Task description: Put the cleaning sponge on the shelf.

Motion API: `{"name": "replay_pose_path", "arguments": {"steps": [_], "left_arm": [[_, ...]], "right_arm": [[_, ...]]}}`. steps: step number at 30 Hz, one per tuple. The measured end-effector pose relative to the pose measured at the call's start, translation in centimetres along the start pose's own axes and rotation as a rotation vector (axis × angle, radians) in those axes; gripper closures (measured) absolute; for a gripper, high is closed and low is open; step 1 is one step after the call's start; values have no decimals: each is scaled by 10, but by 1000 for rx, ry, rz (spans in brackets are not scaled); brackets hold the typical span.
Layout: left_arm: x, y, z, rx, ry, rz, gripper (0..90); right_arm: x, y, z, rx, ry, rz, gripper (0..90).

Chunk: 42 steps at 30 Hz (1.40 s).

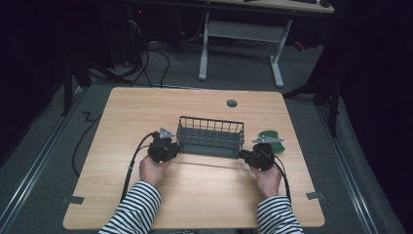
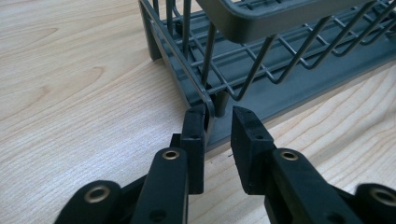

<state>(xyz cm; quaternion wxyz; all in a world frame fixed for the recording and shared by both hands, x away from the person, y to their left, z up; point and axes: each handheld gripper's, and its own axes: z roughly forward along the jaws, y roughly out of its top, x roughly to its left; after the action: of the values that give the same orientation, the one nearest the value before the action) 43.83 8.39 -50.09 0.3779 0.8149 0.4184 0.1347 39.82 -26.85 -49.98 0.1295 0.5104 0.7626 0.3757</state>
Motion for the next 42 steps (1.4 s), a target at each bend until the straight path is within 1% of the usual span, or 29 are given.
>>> {"name": "replay_pose_path", "arguments": {"steps": [1, 2, 6, 10, 14, 16, 18, 19, 20, 23, 27, 30, 34, 37, 38, 39, 40, 42], "left_arm": [[0, 0, 0, 1, 0, -1, 772], [1, 0, 0, 2, -4, -3, 799], [0, 0, 0, 4, -6, 1, 825], [-1, 0, 0, 5, -14, 3, 853], [-8, -1, -2, 19, -31, 28, 856], [-12, -3, -3, 14, -35, 41, 857], [-15, -5, -3, 10, -50, 40, 857], [-20, -6, -4, 7, -55, 46, 857], [-20, -6, -4, 7, -55, 46, 857], [-26, -9, -5, 3, -64, 53, 857], [-30, -11, -7, -1, -62, 53, 856], [-33, -14, -9, -4, -71, 49, 854], [-32, -18, -12, -6, -93, 25, 846], [-32, -18, -13, -8, -92, 30, 836], [-31, -18, -14, -11, -90, 28, 822], [-31, -18, -15, -14, -90, 23, 797], [-30, -18, -16, -18, -87, 22, 760], [-28, -20, -18, -17, -71, 19, 633]], "right_arm": [[0, -1, 0, 1, 2, 2, 816], [0, -2, -1, 1, 1, 3, 834], [-1, -5, -2, -5, 9, -2, 838], [2, -11, -8, -1, 13, -16, 840], [4, -21, -17, -7, 19, -13, 839], [5, -28, -22, -15, 21, -14, 838], [7, -35, -28, -19, 21, -16, 838], [8, -40, -33, -19, 19, -15, 838], [8, -40, -33, -19, 19, -15, 838], [10, -50, -41, -31, 16, -19, 838], [12, -56, -46, -38, 19, -15, 837], [13, -61, -50, -44, 23, -10, 837], [14, -64, -52, -48, 25, -12, 837], [16, -66, -53, -49, 22, -13, 835], [16, -66, -52, -48, 20, -13, 821], [16, -66, -52, -46, 22, -11, 744], [16, -66, -52, -42, 12, -2, 662], [14, -68, -51, -34, -3, 3, 594]]}}
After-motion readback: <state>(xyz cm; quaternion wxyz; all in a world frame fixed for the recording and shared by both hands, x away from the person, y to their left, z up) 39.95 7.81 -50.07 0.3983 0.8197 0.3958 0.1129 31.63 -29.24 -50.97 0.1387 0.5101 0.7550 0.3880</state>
